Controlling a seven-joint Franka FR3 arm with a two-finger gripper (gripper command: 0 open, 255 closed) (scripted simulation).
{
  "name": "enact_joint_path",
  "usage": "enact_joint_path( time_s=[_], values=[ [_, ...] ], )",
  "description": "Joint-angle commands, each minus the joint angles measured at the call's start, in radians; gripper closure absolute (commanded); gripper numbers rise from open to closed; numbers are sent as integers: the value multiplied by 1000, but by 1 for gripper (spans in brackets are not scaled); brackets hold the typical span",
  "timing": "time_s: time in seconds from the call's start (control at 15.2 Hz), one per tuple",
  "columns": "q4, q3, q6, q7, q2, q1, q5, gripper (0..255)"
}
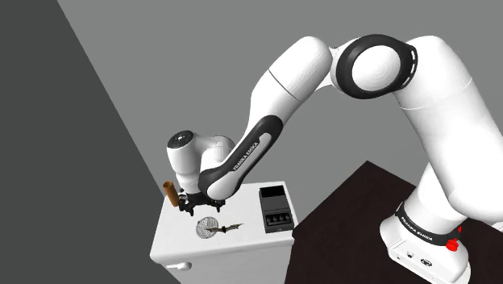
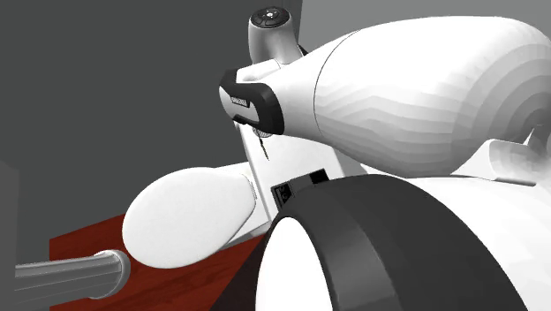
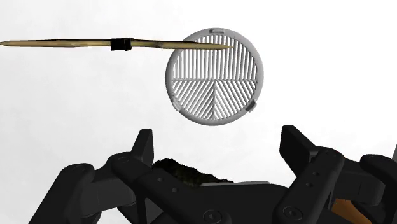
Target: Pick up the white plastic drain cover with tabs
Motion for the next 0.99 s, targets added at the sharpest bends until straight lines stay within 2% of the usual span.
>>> enact_joint_path(
  time_s=[0.0, 0.46, 0.53, 0.92],
  values=[
    [23, -13, 9, 10, 33, 14, -10, 0],
    [43, -38, 48, 23, 91, 33, -32, 0],
    [40, -38, 49, 23, 90, 32, -32, 255],
    [39, -37, 49, 23, 89, 32, -32, 255]
  ],
)
